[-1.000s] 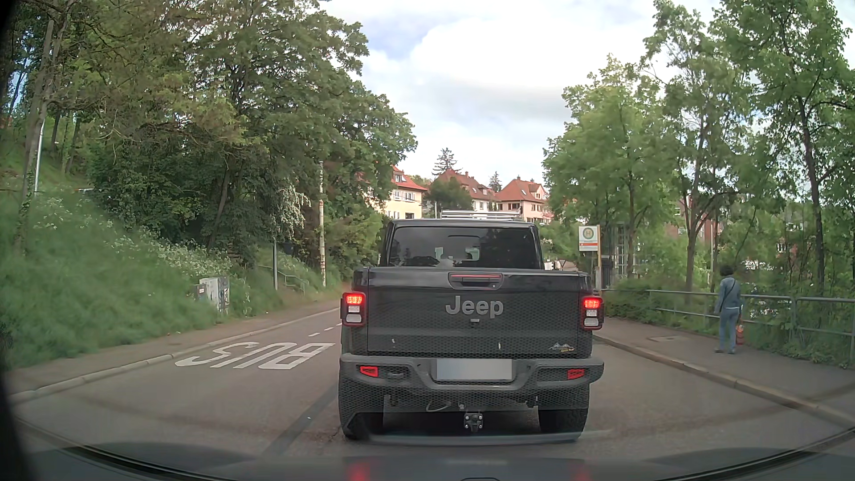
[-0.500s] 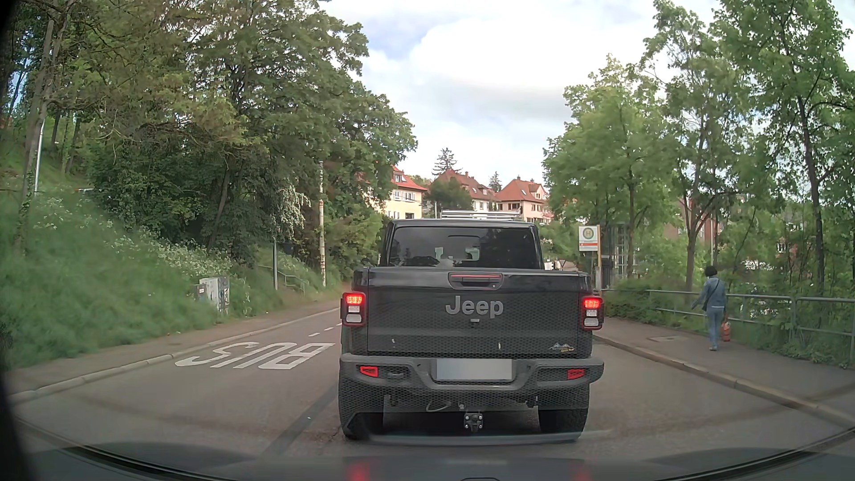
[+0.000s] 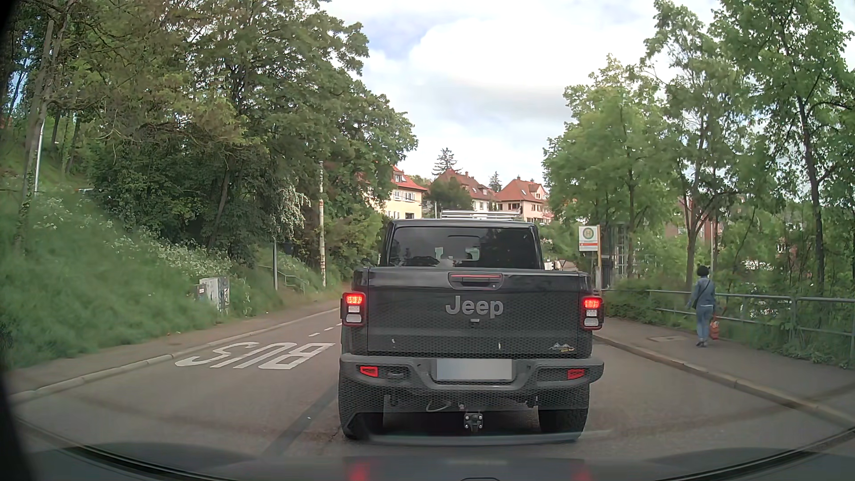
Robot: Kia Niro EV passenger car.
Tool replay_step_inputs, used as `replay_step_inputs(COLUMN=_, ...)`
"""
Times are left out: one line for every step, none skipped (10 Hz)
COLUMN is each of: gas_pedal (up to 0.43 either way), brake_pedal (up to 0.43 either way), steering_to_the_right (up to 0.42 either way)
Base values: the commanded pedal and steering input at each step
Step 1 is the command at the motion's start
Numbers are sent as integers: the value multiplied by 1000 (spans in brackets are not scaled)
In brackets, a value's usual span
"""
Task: Follow the waypoints while adhering to traffic rules and regulations
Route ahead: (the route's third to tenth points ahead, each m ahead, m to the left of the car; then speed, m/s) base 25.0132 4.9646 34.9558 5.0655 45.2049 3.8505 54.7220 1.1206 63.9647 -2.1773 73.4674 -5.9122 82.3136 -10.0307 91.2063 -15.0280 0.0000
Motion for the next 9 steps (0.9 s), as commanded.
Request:
replay_step_inputs(gas_pedal=0, brake_pedal=0, steering_to_the_right=0)
replay_step_inputs(gas_pedal=0, brake_pedal=0, steering_to_the_right=0)
replay_step_inputs(gas_pedal=0, brake_pedal=0, steering_to_the_right=0)
replay_step_inputs(gas_pedal=0, brake_pedal=0, steering_to_the_right=0)
replay_step_inputs(gas_pedal=0, brake_pedal=0, steering_to_the_right=0)
replay_step_inputs(gas_pedal=0, brake_pedal=0, steering_to_the_right=0)
replay_step_inputs(gas_pedal=0, brake_pedal=0, steering_to_the_right=0)
replay_step_inputs(gas_pedal=0, brake_pedal=0, steering_to_the_right=0)
replay_step_inputs(gas_pedal=0, brake_pedal=0, steering_to_the_right=0)
